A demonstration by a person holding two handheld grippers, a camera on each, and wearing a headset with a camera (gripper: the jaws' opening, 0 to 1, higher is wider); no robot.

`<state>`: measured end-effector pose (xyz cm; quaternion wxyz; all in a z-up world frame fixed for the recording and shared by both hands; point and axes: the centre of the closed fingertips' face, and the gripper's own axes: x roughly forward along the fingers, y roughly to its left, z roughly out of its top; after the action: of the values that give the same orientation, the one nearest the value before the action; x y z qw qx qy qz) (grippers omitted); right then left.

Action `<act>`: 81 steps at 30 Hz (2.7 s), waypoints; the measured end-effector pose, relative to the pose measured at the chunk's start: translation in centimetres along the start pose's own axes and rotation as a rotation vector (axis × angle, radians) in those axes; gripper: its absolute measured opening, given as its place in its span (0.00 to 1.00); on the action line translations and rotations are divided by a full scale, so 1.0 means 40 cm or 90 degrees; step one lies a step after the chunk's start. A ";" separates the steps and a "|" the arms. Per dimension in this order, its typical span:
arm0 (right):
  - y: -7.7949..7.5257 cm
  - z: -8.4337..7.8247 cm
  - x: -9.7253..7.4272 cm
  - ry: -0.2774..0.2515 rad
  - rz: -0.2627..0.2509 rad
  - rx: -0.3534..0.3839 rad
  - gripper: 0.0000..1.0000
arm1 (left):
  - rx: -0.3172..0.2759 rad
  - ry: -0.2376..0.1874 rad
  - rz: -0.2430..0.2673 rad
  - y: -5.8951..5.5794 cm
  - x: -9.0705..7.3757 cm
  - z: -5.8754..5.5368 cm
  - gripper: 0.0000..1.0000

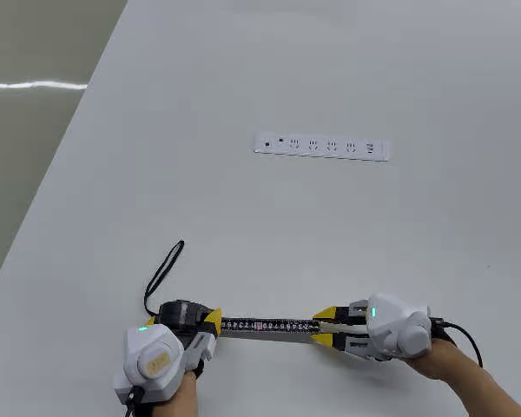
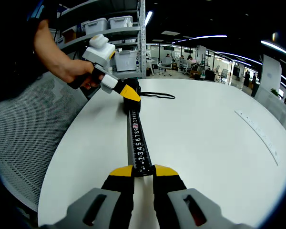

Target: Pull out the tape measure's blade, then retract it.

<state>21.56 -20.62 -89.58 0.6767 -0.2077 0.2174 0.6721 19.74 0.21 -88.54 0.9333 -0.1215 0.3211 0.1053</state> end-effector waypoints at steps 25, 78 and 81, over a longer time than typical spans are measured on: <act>0.009 0.031 0.048 -0.008 0.015 -0.004 0.13 | -0.008 0.002 -0.007 0.002 0.001 -0.001 0.62; 0.026 0.093 0.130 -0.023 0.030 -0.008 0.13 | -0.016 0.006 -0.022 0.005 0.003 0.001 0.62; 0.028 0.096 0.135 -0.023 0.031 -0.007 0.13 | -0.013 0.005 -0.024 0.004 0.000 0.003 0.62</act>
<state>20.52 -13.98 -89.51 0.6630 -0.1941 0.2062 0.6930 19.77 0.39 -88.49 0.9326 -0.1373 0.3212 0.0909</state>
